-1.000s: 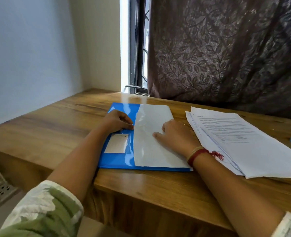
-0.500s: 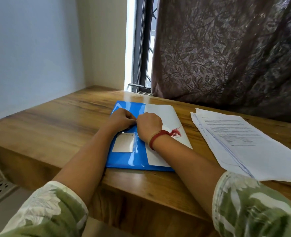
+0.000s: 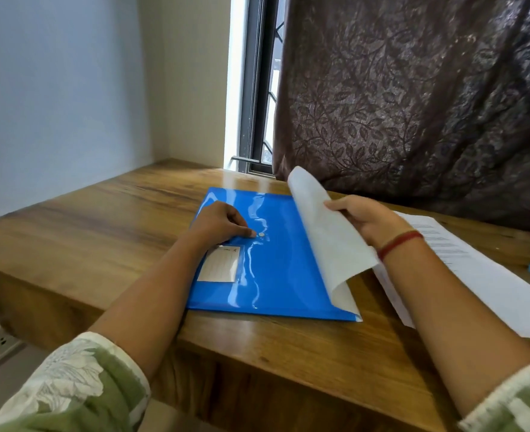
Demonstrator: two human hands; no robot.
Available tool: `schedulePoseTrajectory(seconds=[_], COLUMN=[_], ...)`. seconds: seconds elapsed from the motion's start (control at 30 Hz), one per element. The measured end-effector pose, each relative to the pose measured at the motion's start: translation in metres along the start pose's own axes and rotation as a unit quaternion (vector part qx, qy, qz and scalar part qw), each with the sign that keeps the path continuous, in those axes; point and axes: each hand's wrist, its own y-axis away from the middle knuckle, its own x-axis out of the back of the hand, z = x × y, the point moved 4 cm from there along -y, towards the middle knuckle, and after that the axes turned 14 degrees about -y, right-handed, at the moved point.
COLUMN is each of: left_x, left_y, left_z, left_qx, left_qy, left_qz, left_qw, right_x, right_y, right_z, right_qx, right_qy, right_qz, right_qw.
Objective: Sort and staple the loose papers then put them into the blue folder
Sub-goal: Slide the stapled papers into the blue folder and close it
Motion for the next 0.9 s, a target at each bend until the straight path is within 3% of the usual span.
schedulePoseTrajectory(seconds=[0.13,0.37,0.57,0.67,0.9], left_x=[0.000,0.000,-0.007,-0.012,0.006], left_y=[-0.002,-0.004,0.000,-0.002,-0.012], left_z=[0.003,0.001,0.014,0.017,0.011], left_qx=[-0.003,-0.007,-0.063,-0.054,-0.008], left_qy=[-0.003,-0.026,-0.216,-0.256,-0.428], left_qz=[-0.008,-0.012,-0.025,-0.058,-0.114], left_qw=[1.000,1.000,0.974,0.963,0.896], right_x=[0.071,0.120,0.128,0.128,0.134], right_y=[-0.004,0.008,0.006,0.010,0.035], right_z=[-0.001,0.017,0.025,0.023,0.037], right_qx=[0.004,0.002,0.025,0.059,0.126], right_qy=[-0.029,-0.067,0.050,0.109,0.185], right_qz=[0.067,0.140,0.215,0.253,0.181], right_qw=[0.997,0.988,0.975,0.959,0.958])
